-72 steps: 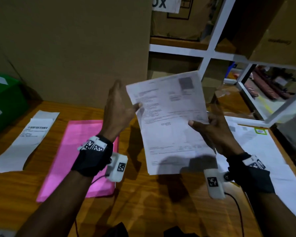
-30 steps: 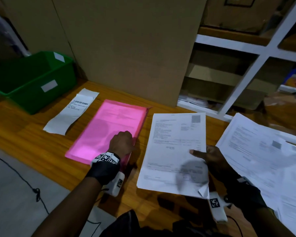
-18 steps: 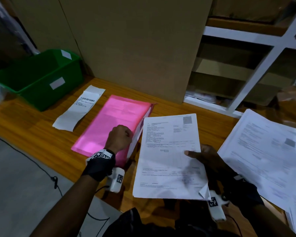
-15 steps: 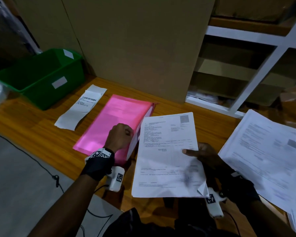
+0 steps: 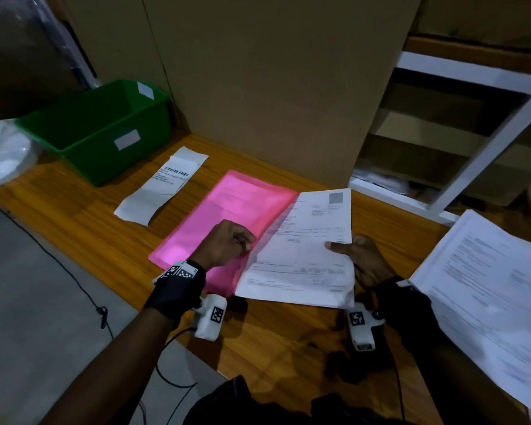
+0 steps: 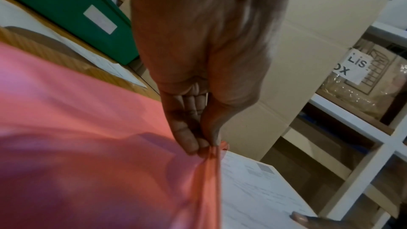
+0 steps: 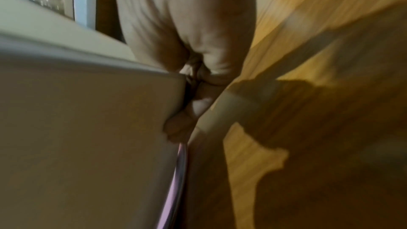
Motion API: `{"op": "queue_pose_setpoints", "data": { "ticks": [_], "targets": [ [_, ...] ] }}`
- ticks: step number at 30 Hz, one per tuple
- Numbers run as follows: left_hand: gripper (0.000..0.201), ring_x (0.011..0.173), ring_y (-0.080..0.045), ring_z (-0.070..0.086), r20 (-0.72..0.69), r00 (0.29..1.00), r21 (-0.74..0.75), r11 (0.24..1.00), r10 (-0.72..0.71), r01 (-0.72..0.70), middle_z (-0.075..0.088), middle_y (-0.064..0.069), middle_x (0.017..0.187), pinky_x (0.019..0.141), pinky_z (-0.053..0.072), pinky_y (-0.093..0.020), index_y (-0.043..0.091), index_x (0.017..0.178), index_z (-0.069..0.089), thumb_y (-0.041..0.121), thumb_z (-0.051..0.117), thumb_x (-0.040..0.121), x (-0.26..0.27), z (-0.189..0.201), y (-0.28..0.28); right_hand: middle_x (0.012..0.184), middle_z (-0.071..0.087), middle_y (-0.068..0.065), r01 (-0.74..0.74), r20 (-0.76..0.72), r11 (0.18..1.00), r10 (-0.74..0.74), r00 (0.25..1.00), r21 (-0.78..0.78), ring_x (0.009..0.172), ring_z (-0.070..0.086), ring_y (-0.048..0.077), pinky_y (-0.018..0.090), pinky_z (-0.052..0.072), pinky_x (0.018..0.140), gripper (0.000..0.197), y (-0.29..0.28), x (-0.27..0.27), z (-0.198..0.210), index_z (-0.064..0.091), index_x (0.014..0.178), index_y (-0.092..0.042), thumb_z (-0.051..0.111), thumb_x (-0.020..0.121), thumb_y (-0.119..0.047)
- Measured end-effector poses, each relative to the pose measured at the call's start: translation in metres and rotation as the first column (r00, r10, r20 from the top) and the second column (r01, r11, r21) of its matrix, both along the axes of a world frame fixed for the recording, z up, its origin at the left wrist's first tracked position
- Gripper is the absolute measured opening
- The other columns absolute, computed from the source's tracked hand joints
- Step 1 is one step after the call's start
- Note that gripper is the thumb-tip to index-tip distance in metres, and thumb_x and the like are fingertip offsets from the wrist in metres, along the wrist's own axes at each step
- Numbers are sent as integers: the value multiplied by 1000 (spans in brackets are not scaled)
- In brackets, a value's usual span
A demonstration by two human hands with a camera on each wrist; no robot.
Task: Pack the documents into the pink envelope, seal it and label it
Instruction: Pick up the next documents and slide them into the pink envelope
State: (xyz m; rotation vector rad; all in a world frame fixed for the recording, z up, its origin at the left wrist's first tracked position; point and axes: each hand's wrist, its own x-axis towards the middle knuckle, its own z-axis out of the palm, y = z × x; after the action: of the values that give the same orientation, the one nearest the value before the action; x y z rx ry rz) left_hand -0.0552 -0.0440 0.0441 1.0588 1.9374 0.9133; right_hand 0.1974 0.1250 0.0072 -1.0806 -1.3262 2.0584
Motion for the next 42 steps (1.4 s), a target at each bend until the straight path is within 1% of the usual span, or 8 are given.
{"op": "queue_pose_setpoints", "data": {
  "ticks": [8, 11, 14, 17, 24, 30, 37, 42],
  "targets": [
    [21, 75, -28, 64, 97, 995, 5, 1000, 10, -11, 69, -26, 88, 77, 57, -49, -8, 101, 68, -16, 59, 83, 15, 4, 11, 112, 73, 6, 118, 96, 983, -132, 987, 139, 100, 72, 24, 44, 57, 88, 30, -25, -32, -16, 72, 112, -6, 75, 82, -4],
    [25, 77, -28, 65, 78, 997, -17, 1000, 9, -8, 69, -25, 90, 78, 57, -52, -7, 102, 68, -18, 57, 83, 18, 0, 15, 114, 73, 5, 9, 137, 987, -31, 990, 158, 100, 71, 21, 44, 58, 88, 29, -35, -43, -14, 71, 113, -12, 75, 85, -13],
    [26, 77, -28, 65, 88, 996, -13, 1000, 24, -23, 70, -25, 90, 79, 57, -54, -6, 102, 68, -19, 57, 82, 14, -2, 12, 107, 74, -1, -153, 249, 980, 117, 961, 129, 94, 72, 18, 40, 61, 75, 27, -41, -41, -5, 67, 116, -18, 70, 89, -23],
    [26, 77, -26, 65, 88, 995, 6, 999, 43, -43, 70, -24, 90, 79, 58, -50, -6, 103, 69, -17, 59, 81, 11, -2, 9, 109, 72, 9, -149, 248, 985, 124, 961, 85, 90, 72, 22, 37, 62, 67, 24, -38, -33, -4, 63, 116, -10, 65, 92, -12],
    [28, 67, -18, 64, 51, 998, 42, 999, -31, 29, 70, -10, 75, 65, 54, -31, -3, 96, 71, -20, 58, 78, 20, -9, 14, 112, 69, 23, -122, 201, 985, 95, 975, 125, 92, 70, 32, 43, 62, 73, 30, -51, -79, -6, 60, 118, 2, 67, 90, -4],
    [29, 83, -20, 70, -9, 1000, 22, 1000, -3, 4, 74, -10, 86, 80, 58, -33, 3, 97, 73, -15, 59, 80, 16, -20, 8, 97, 71, 20, -171, 193, 984, 158, 968, 52, 67, 70, 19, 27, 59, 60, 25, -47, -76, -6, 65, 112, 3, 68, 91, -10],
    [22, 80, -21, 63, 122, 992, 70, 997, 10, -19, 70, -20, 88, 76, 53, -34, -5, 99, 70, -15, 60, 82, 20, -30, 8, 73, 65, 16, -56, 218, 998, 51, 975, 21, 45, 65, 13, 22, 56, 50, 18, -54, -101, -11, 62, 103, 10, 66, 86, 7],
    [21, 77, -19, 60, 187, 981, 93, 993, 48, -67, 67, -15, 84, 72, 50, -27, -3, 98, 69, -15, 58, 84, 13, -33, 7, 69, 65, 15, 57, 196, 998, -53, 979, -14, 51, 64, 20, 25, 59, 55, 10, -57, -113, -13, 62, 80, 3, 66, 82, 12]
  ]
}}
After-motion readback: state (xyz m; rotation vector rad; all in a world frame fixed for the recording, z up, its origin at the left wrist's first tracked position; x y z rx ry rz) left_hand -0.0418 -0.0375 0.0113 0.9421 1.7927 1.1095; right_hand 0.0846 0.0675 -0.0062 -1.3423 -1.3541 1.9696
